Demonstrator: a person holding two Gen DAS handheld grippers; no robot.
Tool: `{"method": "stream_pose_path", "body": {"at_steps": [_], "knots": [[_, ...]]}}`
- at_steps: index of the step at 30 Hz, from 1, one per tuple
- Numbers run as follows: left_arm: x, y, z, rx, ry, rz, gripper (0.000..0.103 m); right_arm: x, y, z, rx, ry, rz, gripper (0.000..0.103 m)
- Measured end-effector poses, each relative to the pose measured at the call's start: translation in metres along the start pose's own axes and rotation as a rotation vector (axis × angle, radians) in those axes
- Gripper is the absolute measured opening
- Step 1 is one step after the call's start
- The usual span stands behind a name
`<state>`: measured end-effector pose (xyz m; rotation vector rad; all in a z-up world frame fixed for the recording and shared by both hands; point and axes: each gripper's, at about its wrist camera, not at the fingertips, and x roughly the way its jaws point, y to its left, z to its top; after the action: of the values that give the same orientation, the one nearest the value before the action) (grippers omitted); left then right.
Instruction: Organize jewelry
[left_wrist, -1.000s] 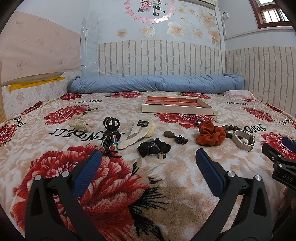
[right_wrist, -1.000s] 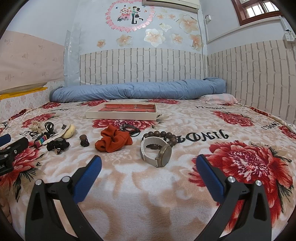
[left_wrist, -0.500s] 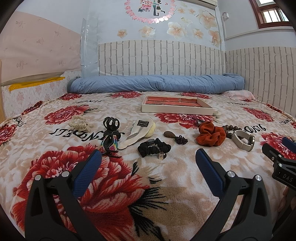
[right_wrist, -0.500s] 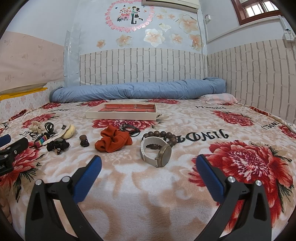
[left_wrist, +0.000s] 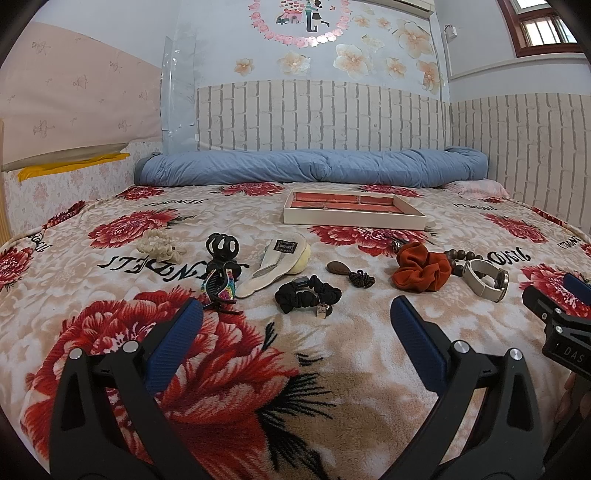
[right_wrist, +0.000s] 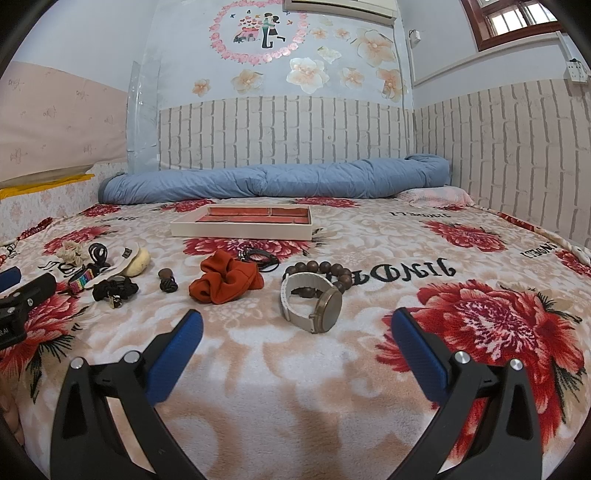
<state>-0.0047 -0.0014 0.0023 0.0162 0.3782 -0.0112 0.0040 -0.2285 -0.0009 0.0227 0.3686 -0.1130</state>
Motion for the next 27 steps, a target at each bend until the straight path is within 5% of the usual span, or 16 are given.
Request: {"method": "stream_pose_path", "body": {"at_steps": [18, 27], "knots": [[0.012, 0.004, 0.003, -0.027, 0.046, -0.02, 0.098, 0.002, -0.002, 0.005, 0.012, 0.024, 0.006, 0.099], [0.021, 0.001, 0.005, -0.006, 0.097, -0.049, 0.098, 0.019, -0.008, 0.001, 0.035, 0.129, -0.006, 0.099]]}}
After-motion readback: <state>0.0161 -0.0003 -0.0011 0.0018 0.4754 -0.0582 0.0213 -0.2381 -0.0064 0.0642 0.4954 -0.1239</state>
